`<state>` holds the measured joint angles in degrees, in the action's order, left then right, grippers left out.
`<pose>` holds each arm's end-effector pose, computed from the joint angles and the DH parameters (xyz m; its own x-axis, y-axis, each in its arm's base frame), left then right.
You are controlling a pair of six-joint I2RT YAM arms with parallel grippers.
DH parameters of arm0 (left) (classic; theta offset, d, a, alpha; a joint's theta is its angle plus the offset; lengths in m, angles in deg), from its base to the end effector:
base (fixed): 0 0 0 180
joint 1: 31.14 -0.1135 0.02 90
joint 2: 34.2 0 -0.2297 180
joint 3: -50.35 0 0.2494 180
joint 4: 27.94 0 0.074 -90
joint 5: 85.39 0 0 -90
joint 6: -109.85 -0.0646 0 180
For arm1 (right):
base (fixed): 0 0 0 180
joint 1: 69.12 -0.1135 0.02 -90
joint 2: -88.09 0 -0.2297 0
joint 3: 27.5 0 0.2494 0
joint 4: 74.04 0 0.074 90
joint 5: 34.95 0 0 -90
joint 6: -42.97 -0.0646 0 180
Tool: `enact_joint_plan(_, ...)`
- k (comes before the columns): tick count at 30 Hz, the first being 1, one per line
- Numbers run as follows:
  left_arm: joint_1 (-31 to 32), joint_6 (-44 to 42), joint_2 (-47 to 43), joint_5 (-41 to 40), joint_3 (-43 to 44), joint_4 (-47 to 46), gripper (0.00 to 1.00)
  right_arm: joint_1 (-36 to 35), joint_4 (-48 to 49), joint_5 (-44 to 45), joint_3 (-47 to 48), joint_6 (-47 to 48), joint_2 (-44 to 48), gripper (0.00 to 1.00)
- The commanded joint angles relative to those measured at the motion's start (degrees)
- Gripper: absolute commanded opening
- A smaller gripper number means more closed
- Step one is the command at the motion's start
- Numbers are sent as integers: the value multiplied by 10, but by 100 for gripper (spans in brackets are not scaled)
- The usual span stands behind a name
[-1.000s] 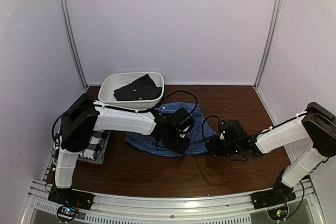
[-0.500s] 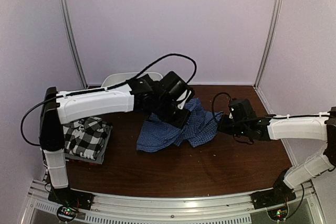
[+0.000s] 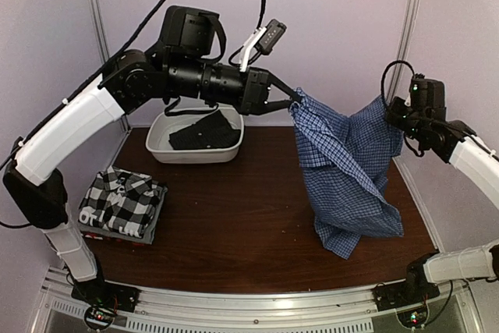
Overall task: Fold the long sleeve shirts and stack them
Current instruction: Flatten out the crumpled shirt at the center of the board.
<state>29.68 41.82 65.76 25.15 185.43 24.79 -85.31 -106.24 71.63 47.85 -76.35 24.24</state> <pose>0.1713 -0.3532 0.4425 -0.5037 0.1834 -0.8442 0.8542 0.2515 -0.4550 0.2839 0.0632 0.3214 -0.3013 0.4012 -0.8650 0.1567 0.9157 0.3701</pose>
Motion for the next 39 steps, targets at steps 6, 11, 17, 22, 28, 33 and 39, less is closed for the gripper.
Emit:
enact_joint_plan(6, 12, 45, -49, 138, -150, -119, 0, 67, -46, -11, 160, 119, -89, 0)
enact_joint_plan(11, -11, 110, -68, 70, -272, -85, 0, 64, 5, -93, 176, 121, -203, 0)
enact_joint_plan(17, -30, 145, -100, -26, -471, -35, 0, 36, 59, -152, 218, 121, -368, 0)
enact_joint_plan(22, -31, 163, -109, -48, -604, -41, 0, -3, 35, -186, 314, 127, -491, 2)
enact_joint_plan(28, -28, 135, -117, -21, -619, -39, 3, -36, -13, -183, 371, 149, -522, 34)
enact_joint_plan(33, -24, 96, -112, -17, -580, -11, 42, -36, -28, -150, 330, 145, -467, 68)
enact_joint_plan(39, -32, 90, -105, -96, -517, 6, 70, -35, -9, -138, 206, 110, -369, 85)
